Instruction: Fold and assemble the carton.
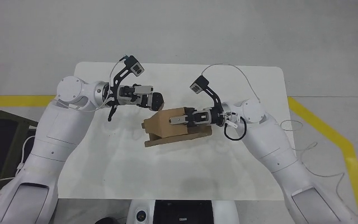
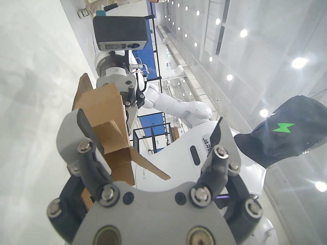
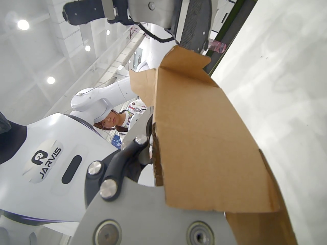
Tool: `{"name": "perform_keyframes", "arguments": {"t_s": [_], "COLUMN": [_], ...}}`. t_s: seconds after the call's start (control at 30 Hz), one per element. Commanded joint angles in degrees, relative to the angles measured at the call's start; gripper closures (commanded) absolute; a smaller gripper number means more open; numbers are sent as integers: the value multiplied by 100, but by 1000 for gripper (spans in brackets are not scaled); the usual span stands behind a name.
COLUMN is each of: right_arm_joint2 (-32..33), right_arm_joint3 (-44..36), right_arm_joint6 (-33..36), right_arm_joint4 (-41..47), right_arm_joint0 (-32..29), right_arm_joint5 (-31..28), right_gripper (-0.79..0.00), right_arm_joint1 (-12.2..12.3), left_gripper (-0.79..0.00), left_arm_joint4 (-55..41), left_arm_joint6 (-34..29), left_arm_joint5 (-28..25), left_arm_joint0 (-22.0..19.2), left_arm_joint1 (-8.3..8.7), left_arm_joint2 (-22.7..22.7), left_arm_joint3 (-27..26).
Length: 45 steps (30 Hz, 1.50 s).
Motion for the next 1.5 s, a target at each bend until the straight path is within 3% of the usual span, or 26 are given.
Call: {"name": "perform_keyframes", "arguments": {"t_s": [0.0, 0.27, 0.57, 0.9, 1.47], "right_arm_joint2": [-4, 112, 366, 437, 727], "right_arm_joint3": [24, 157, 111, 13, 27], "right_arm_joint6": [-36, -454, -921, -1491, -1901], "right_arm_joint4": [-11, -223, -604, -803, -1159], "right_arm_joint0": [7, 52, 34, -18, 0], "right_arm_joint5": [-28, -146, -160, -137, -273], "right_gripper": [0, 0, 0, 0, 0], "right_arm_joint1": [-9, -23, 24, 1, 35], "left_gripper": [-785, -785, -785, -785, -785], "left_arm_joint4": [-7, 303, 737, 709, 721], "left_arm_joint6": [-6, 146, 345, 417, 337], "left_arm_joint5": [6, -104, -136, -67, 160], "left_arm_joint0": [-3, 36, 268, 387, 600], "left_arm_joint1": [-5, 10, 96, 42, 54], "left_arm_joint2": [-11, -132, -429, -237, -285], "left_arm_joint3": [-5, -129, -614, -788, -1206]}}
